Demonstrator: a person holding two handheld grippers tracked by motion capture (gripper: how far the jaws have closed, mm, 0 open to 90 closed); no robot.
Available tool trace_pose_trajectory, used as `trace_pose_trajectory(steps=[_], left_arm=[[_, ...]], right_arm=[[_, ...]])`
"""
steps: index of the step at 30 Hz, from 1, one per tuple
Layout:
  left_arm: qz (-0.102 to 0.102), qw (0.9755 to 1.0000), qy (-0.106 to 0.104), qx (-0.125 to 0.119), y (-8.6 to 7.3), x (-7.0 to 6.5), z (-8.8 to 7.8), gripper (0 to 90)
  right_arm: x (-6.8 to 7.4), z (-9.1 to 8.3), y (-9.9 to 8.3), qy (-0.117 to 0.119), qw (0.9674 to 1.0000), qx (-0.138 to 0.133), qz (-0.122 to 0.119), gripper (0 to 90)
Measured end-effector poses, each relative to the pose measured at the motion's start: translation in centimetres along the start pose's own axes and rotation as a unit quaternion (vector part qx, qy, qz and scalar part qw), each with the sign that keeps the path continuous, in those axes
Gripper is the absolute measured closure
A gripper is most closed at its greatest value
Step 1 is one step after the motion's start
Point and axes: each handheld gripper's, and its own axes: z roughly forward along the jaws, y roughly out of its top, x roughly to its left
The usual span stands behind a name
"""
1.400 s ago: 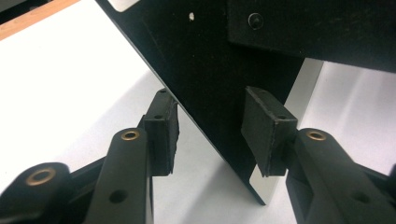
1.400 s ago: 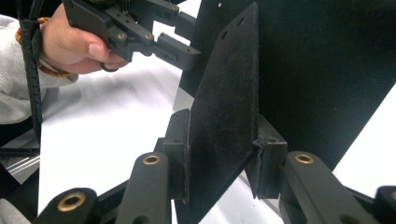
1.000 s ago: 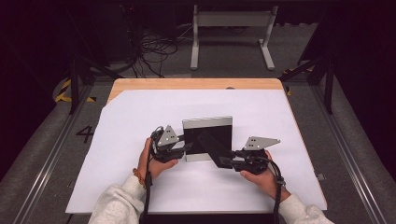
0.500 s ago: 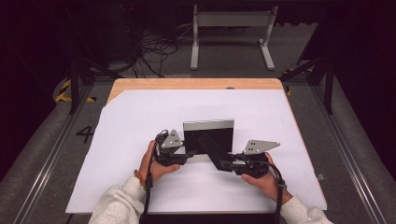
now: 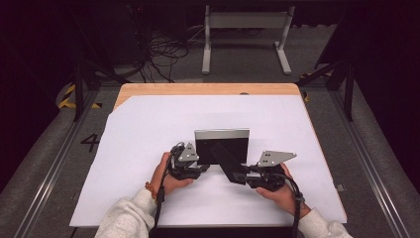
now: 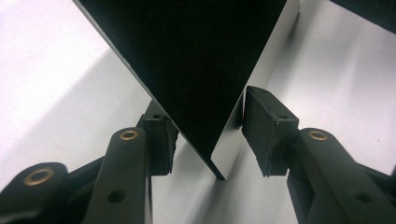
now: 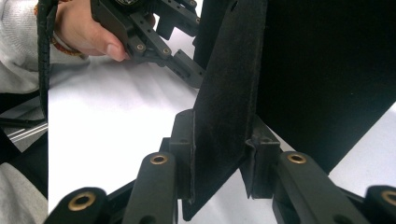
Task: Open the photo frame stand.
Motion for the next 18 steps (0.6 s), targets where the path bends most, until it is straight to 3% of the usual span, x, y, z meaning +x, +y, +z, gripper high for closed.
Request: trace_pose_trajectory(steps=[7, 18], left_arm=[[0.008, 0.9998, -0.001, 0.017, -0.26, -0.28, 0.36, 57.3], [0.027, 0.9986, 0.038, 0.023, 0.03, -0.5, 0.32, 59.4]], right_arm=[[0.12, -0.01, -0.03, -0.001, 1.0, 0.004, -0.006, 69.9], [0.16, 0.2, -0.04, -0.011, 0.9998, 0.013, -0.015, 71.3]])
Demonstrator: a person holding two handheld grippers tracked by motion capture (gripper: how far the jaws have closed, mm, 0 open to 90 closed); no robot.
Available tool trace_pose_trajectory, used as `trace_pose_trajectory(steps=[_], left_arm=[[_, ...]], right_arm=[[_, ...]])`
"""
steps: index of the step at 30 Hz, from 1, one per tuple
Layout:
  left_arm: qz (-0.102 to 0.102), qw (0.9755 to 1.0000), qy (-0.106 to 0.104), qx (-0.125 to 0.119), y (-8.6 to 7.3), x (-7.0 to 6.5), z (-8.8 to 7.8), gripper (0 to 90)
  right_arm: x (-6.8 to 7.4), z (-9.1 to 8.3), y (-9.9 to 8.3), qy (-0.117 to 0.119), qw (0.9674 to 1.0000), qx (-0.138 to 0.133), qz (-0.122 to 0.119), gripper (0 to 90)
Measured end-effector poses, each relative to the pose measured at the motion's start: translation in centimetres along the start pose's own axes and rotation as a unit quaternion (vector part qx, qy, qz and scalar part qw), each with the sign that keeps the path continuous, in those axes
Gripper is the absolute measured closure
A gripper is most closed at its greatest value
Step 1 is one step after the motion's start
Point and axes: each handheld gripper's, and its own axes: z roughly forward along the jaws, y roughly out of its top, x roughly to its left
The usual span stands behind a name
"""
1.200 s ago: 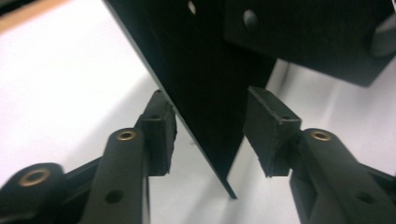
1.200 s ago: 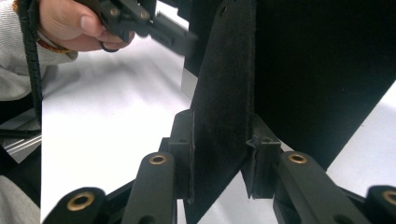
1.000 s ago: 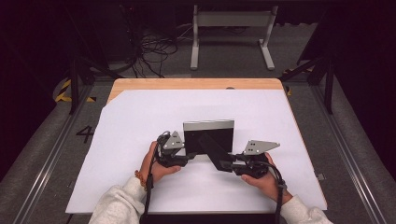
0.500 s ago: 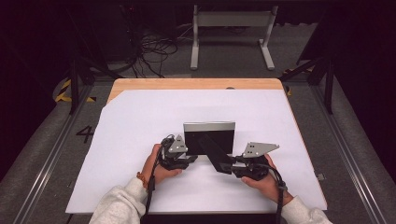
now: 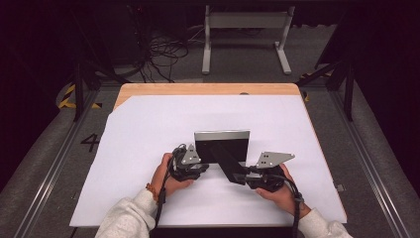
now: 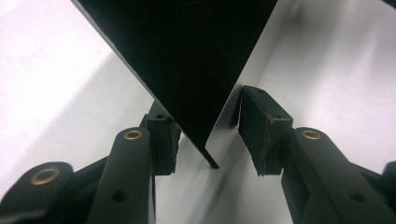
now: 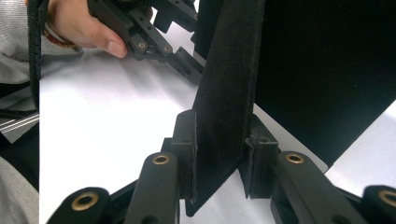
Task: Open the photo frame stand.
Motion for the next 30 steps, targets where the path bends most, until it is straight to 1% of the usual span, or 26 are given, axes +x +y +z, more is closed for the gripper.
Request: trace_pose_trajectory(steps=[1, 4, 9, 10, 11, 12, 21, 25, 30], left_arm=[[0.001, 1.0, 0.005, -0.002, 0.02, 0.05, -0.01, 59.8], [0.001, 0.9999, 0.011, -0.004, 0.03, 0.13, -0.04, 61.0], [0.002, 0.9998, 0.017, -0.006, 0.05, 0.24, -0.18, 61.1], [-0.001, 0.9998, 0.018, -0.009, 0.03, 0.33, -0.22, 61.3], [-0.001, 0.9998, 0.018, -0.009, 0.03, 0.33, -0.22, 61.6], [-0.008, 0.9997, 0.018, -0.013, -0.02, 0.44, -0.24, 61.8], [-0.007, 0.9997, 0.021, -0.013, -0.02, 0.5, -0.26, 62.5], [-0.006, 0.9995, 0.028, -0.014, -0.02, 0.58, -0.31, 62.9], [-0.013, 0.9991, 0.034, -0.023, -0.05, 0.79, -0.49, 64.8]], right_arm=[[0.04, 0.06, -0.03, -0.001, 1.0, 0.001, 0.0, 72.0], [0.08, 0.29, -0.18, -0.005, 0.9999, 0.009, -0.003, 73.2], [0.07, 0.41, -0.18, -0.007, 1.0, 0.007, -0.001, 73.6], [0.05, 0.42, -0.19, -0.006, 1.0, 0.007, 0.0, 74.0], [0.05, 0.42, -0.19, -0.006, 1.0, 0.007, 0.0, 74.0], [0.04, 0.48, -0.21, -0.006, 1.0, 0.008, 0.001, 74.4], [0.02, 0.61, -0.27, -0.009, 0.9999, 0.011, 0.001, 74.8], [0.06, 0.64, -0.28, -0.012, 0.9999, 0.012, -0.001, 74.8], [0.12, 0.76, -0.32, -0.013, 0.9997, 0.019, -0.007, 76.1]])
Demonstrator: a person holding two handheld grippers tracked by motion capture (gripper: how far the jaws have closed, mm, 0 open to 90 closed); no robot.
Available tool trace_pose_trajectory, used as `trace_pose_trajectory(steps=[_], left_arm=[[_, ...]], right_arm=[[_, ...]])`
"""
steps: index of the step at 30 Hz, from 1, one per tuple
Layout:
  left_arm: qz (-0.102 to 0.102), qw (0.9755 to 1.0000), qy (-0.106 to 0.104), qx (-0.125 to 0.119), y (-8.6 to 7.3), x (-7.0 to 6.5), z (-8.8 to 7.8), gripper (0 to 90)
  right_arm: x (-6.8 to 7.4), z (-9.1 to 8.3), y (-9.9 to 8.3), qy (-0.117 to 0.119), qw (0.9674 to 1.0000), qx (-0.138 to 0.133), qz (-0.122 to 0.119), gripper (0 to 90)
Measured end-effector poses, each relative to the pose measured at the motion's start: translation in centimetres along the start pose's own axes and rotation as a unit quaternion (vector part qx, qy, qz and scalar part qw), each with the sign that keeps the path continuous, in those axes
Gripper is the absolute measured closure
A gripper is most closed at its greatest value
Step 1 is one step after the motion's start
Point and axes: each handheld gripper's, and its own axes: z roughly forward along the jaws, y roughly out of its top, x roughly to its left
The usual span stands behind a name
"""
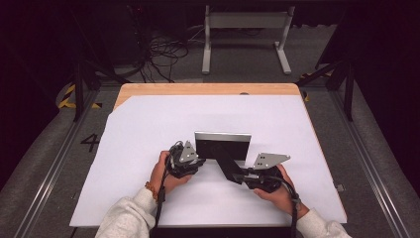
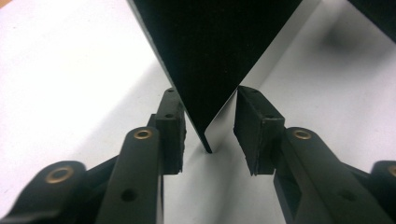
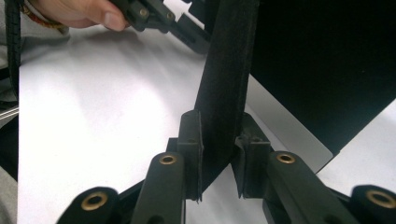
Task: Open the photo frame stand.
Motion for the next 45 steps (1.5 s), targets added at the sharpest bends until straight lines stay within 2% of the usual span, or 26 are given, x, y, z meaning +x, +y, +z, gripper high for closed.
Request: trace_pose_trajectory(steps=[7, 12, 18, 24, 32, 45], left_arm=[[0.003, 1.0, 0.001, -0.001, 0.0, 0.1, -0.1, 65.8], [-0.006, 0.9999, -0.006, -0.011, -0.1, 0.2, -0.2, 64.3], [-0.005, 0.9998, -0.004, -0.022, -0.1, 0.4, -0.9, 63.5], [-0.003, 0.9993, -0.011, -0.036, 0.0, 0.4, -1.4, 63.1], [0.009, 0.9992, -0.019, -0.034, 0.3, 0.0, -1.6, 63.7], [0.004, 0.9989, -0.022, -0.042, 0.2, -0.1, -2.5, 67.9]], right_arm=[[0.0, 0.1, 0.0, 0.001, 1.0, 0.007, -0.001, 77.4], [0.1, 0.2, -0.1, 0.005, 0.9999, 0.012, -0.004, 78.1], [0.3, 0.1, -0.1, 0.001, 0.9999, 0.014, -0.008, 78.3], [0.5, -0.1, -0.4, 0.002, 0.9997, 0.02, -0.01, 80.5], [0.6, -0.7, -0.3, 0.0, 0.9998, 0.016, -0.01, 81.4], [0.9, -1.2, -0.3, -0.01, 0.9996, 0.016, -0.022, 80.9]])
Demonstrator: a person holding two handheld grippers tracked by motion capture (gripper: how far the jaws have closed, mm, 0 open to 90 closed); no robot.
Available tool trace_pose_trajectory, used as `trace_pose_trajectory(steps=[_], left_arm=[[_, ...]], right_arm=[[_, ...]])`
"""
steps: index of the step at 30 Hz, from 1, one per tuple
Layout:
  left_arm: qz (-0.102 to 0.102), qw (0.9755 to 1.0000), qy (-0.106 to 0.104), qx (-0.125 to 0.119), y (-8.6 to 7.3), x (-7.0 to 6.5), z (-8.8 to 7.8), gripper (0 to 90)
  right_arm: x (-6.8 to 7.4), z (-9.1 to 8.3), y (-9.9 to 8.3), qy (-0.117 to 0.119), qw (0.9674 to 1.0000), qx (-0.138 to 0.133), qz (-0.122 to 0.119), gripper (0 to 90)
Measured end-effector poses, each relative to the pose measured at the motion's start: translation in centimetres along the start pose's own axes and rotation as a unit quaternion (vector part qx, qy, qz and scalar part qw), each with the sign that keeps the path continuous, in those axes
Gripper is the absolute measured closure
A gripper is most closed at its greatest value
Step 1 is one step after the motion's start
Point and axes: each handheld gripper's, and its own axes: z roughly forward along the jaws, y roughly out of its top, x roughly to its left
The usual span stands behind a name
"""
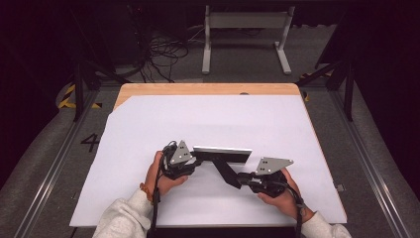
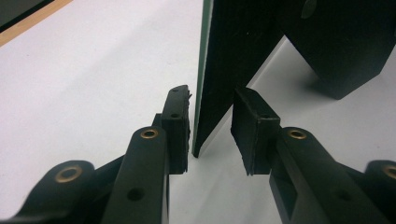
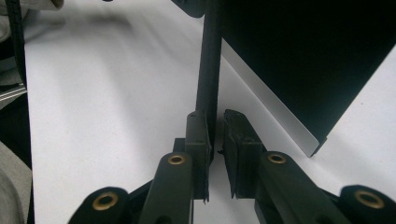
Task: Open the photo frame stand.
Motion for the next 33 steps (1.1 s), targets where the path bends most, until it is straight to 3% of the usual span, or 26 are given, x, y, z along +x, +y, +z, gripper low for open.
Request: trace_pose_trajectory(steps=[9, 17, 23, 33], left_arm=[[0.004, 1.0, -0.001, -0.003, 0.0, 0.0, -0.3, 71.6], [0.001, 1.0, -0.003, -0.002, 0.1, 0.0, -0.3, 71.9], [0.0, 1.0, -0.004, -0.001, 0.0, 0.0, -0.3, 72.1], [0.001, 1.0, -0.006, -0.002, 0.0, 0.1, -0.5, 71.8]], right_arm=[[0.0, -0.4, -0.1, -0.001, 1.0, -0.002, 0.0, 80.2], [-0.2, -1.1, -0.3, -0.01, 0.9998, -0.014, 0.011, 72.8], [-0.3, -1.5, -0.4, -0.015, 0.9997, -0.016, 0.008, 73.8], [-0.9, -2.0, -0.5, -0.083, 0.9964, -0.019, -0.007, 76.1]])
